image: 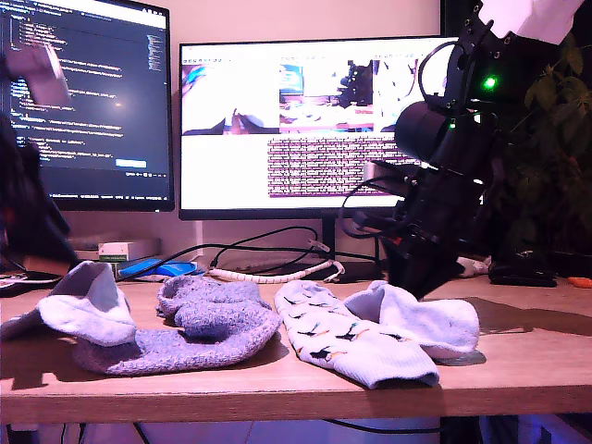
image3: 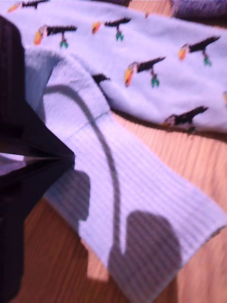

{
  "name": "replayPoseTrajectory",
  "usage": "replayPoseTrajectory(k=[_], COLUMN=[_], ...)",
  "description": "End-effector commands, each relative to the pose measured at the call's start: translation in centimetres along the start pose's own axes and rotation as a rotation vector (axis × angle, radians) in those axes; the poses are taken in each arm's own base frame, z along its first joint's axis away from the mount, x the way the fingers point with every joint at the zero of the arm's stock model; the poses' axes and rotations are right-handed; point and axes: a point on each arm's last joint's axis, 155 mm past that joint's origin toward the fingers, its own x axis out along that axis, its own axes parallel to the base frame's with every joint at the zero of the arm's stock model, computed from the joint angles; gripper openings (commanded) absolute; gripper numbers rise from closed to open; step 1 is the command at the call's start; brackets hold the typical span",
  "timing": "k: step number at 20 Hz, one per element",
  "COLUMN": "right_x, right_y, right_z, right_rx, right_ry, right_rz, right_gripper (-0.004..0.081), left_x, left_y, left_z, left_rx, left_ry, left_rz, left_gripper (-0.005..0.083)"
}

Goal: Pair up the socks based on colour and pattern, by placing them on top of one another

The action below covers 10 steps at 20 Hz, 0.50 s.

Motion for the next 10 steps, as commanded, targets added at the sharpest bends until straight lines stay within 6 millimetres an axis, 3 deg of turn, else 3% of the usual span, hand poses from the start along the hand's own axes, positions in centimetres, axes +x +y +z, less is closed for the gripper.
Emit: replayPoseTrajectory(k=[1, 5, 6, 9, 10], right_x=[1.5, 1.7, 1.7, 0.7, -0.1], right_y=[0.7, 1.7, 1.8, 2.1, 2.3], right_z=[-1.3, -1.2, -1.2, -0.2, 0.5], right_rx=[-0.011, -0.031, -0.033, -0.049, -0.072], right_ry=[0.038, 0.039, 0.04, 0.017, 0.002], right_rz=[0.018, 0.029, 0.03, 0.026, 0.025], right_gripper=[-0.0013, -0.0013, -0.0012, 0.0068, 0.0109], left_x=[1.1, 3.2, 3.5, 3.8, 3.7], left_y=[-0.2, 0.1, 0.2, -0.1, 0.2], left_z=[-0.5, -0.7, -0.9, -1.4, -1.4], left_rx=[0.021, 0.087, 0.111, 0.139, 0.139], left_ry=[0.004, -0.01, -0.004, 0.013, 0.018], left_rz=[-0.001, 0.019, 0.021, 0.01, 0.023], left_gripper=[0.0468, 0.044, 0.0372, -0.0009, -0.0016])
